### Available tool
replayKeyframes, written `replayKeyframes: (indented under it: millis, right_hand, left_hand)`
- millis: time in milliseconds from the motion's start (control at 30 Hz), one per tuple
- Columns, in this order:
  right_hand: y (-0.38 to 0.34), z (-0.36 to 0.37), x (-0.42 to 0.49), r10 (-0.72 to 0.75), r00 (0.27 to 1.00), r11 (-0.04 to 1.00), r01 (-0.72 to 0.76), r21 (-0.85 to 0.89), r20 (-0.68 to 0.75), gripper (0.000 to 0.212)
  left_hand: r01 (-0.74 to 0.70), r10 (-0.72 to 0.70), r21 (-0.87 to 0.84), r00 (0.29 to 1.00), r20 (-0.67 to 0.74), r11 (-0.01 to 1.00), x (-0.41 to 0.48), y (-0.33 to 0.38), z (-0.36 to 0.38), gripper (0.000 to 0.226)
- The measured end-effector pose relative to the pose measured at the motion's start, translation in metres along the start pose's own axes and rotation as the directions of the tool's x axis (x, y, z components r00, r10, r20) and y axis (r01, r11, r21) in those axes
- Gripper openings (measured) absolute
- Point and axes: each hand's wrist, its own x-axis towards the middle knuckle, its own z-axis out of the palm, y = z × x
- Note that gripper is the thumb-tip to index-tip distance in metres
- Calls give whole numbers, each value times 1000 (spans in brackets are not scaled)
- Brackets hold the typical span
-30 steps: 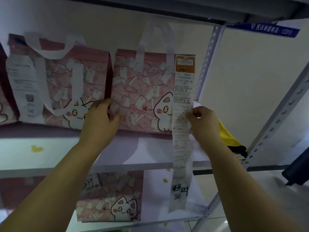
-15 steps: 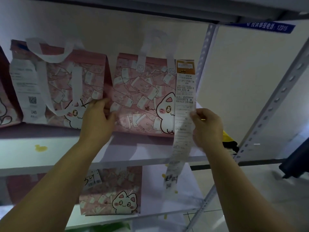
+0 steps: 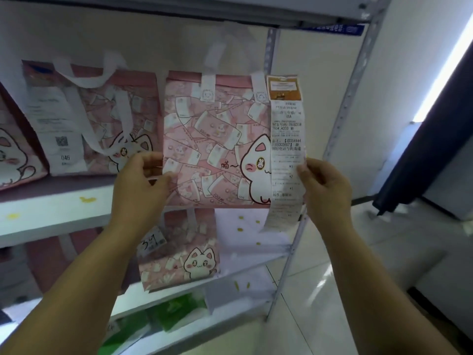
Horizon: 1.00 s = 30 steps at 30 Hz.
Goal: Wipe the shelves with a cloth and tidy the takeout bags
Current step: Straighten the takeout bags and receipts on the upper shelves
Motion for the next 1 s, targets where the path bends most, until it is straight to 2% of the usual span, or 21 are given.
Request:
replayKeyframes:
  millis: [200, 400, 600, 767, 1000]
  right_hand:
    - [-20, -59, -49, 6, 998, 1000, -7, -7, -58, 14]
    - [-22, -150, -61, -25, 984, 998, 13, -68, -175, 11]
    - [1, -267, -44, -15, 972, 993, -13, -118, -235, 14]
    - [33, -376, -20, 1, 970, 992, -31, -120, -242, 19]
    - [74, -500, 16, 48, 936, 985, -103, -140, -349, 17]
  left_hand:
    - [-17, 22, -54, 996, 85, 998, -48, 30, 1, 27]
    - [-78, 112, -161, 970, 214, 984, -79, 77, 54, 27]
    - [-84, 193, -293, 910, 366, 952, -106, 133, 161, 33]
    - [-35, 226, -397, 867, 445, 917, -133, 183, 271, 36]
    - [37, 261, -485, 805, 532, 874, -164, 246, 409, 34]
